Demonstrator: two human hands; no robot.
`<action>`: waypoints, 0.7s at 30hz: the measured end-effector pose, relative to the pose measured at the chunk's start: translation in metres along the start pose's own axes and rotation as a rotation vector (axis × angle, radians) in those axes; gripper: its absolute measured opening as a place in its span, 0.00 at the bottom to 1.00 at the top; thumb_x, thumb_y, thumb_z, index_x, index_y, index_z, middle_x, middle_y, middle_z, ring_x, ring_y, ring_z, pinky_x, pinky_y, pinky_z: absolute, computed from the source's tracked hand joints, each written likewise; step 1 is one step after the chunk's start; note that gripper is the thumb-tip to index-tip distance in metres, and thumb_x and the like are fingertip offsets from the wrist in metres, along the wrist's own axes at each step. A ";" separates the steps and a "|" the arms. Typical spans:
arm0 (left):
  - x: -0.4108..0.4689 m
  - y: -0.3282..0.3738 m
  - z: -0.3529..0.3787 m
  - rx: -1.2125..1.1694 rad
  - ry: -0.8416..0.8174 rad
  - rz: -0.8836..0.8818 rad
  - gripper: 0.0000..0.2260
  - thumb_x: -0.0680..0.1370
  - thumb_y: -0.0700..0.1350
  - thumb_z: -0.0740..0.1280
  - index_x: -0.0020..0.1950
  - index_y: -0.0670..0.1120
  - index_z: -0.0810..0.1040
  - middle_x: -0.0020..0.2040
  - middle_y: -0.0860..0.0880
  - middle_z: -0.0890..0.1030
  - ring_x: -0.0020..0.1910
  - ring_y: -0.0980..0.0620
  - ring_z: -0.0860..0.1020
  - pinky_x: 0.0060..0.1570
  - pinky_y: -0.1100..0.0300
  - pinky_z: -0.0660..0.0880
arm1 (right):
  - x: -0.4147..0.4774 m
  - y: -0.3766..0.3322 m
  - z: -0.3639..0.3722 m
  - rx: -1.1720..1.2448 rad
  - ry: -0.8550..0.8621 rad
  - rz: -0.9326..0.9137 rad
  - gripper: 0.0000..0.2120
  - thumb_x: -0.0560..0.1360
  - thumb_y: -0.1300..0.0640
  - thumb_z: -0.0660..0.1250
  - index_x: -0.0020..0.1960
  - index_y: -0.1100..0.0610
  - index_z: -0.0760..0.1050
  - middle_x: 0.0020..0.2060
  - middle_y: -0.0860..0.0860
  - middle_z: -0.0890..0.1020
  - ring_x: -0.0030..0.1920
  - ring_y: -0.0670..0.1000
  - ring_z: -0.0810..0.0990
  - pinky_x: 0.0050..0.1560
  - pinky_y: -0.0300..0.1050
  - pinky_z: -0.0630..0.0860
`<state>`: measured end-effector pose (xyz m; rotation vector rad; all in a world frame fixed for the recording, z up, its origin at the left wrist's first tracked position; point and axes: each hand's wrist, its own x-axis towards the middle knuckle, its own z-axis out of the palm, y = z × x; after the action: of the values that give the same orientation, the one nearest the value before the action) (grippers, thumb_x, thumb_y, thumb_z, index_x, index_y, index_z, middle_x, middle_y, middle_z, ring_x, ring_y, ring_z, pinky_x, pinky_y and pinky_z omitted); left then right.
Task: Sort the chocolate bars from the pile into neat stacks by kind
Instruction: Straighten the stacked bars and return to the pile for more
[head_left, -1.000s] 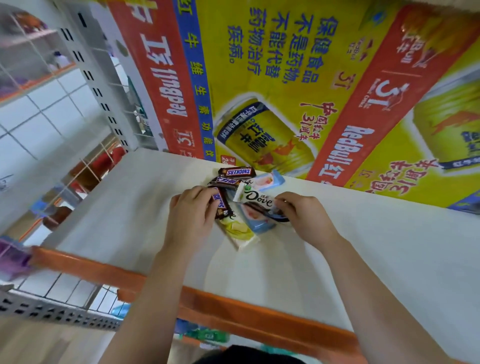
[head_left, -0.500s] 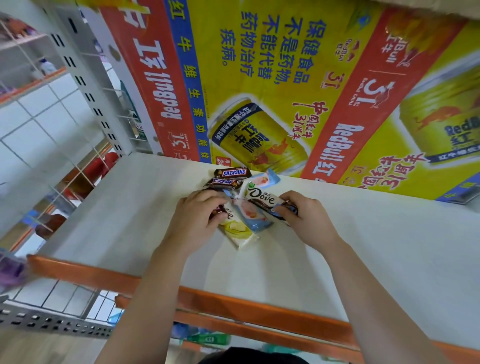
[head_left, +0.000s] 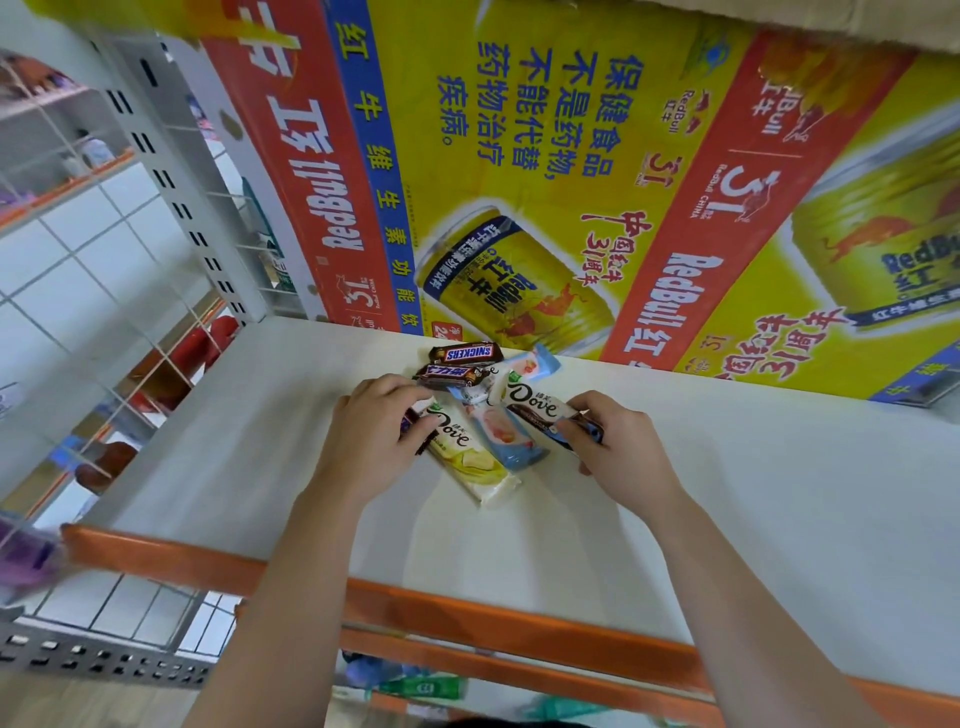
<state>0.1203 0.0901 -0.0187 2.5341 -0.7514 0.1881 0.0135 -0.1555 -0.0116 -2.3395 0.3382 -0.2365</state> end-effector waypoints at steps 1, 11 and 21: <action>0.003 0.001 0.000 0.000 0.006 0.012 0.13 0.76 0.50 0.67 0.59 0.48 0.79 0.57 0.50 0.78 0.57 0.47 0.75 0.55 0.47 0.72 | 0.000 0.000 0.000 0.002 0.002 -0.004 0.03 0.77 0.54 0.64 0.50 0.51 0.73 0.48 0.53 0.84 0.27 0.53 0.80 0.34 0.50 0.79; 0.050 0.015 0.013 0.156 -0.227 -0.002 0.22 0.79 0.39 0.61 0.73 0.48 0.64 0.69 0.46 0.70 0.68 0.45 0.66 0.62 0.49 0.67 | -0.004 0.008 -0.008 -0.020 0.042 0.009 0.02 0.77 0.54 0.64 0.49 0.50 0.73 0.42 0.49 0.83 0.26 0.50 0.80 0.33 0.47 0.77; 0.043 0.060 -0.002 -0.065 -0.134 0.001 0.20 0.73 0.41 0.71 0.63 0.47 0.70 0.60 0.47 0.72 0.55 0.46 0.76 0.52 0.50 0.75 | -0.024 0.029 -0.039 0.098 0.137 0.098 0.03 0.76 0.54 0.67 0.48 0.52 0.76 0.41 0.47 0.83 0.29 0.50 0.81 0.37 0.53 0.80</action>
<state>0.1239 0.0269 0.0193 2.5034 -0.7966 -0.0060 -0.0244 -0.1935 -0.0059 -2.2093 0.4958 -0.3588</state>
